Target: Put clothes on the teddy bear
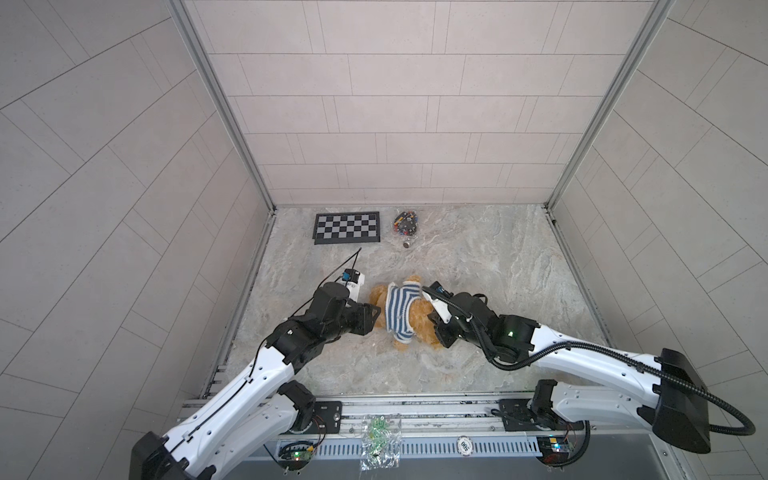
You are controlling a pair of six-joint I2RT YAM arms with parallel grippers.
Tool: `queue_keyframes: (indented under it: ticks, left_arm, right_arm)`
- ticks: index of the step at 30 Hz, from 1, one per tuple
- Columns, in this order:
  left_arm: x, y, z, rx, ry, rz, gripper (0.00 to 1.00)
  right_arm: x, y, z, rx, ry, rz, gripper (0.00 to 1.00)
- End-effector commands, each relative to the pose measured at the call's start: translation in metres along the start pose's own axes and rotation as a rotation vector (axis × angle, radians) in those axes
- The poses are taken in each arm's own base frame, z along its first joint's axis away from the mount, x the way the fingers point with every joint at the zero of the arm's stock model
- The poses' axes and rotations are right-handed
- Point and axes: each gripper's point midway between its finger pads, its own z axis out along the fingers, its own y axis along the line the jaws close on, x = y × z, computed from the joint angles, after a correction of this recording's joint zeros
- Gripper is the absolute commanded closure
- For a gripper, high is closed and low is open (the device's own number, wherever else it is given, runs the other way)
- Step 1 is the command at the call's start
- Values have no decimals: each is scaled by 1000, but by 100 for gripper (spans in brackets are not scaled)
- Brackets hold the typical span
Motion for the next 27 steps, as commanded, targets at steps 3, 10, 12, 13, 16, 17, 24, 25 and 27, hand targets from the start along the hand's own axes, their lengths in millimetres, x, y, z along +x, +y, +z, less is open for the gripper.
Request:
queue_keyframes:
  ticks: [3, 10, 12, 13, 16, 17, 24, 25, 27]
  left_arm:
    - [27, 0, 6, 29, 27, -21, 52]
    - [21, -18, 24, 77, 20, -6, 55]
    - [20, -20, 30, 67, 27, 8, 57]
    - [20, -21, 33, 61, 30, 15, 57]
    - [19, -18, 40, 31, 38, 26, 60]
    - [20, -14, 42, 10, 43, 27, 61]
    - [20, 1, 43, -79, 45, 50, 77]
    - [21, 3, 43, -86, 44, 52, 79]
    - [22, 5, 42, -95, 43, 54, 83]
  right_arm:
    - [-13, 7, -1, -52, -7, 73, 100]
    - [-15, 11, 2, -77, 12, 87, 100]
    - [-15, 11, 2, -78, 16, 89, 100]
    - [-15, 11, 2, -79, 17, 89, 100]
    - [-15, 11, 1, -81, 17, 90, 100]
    - [-15, 11, 1, -82, 17, 90, 100]
    - [-16, 9, -1, -78, 16, 89, 100]
    - [-15, 9, 0, -79, 19, 87, 100]
    - [-15, 9, 0, -80, 18, 85, 100]
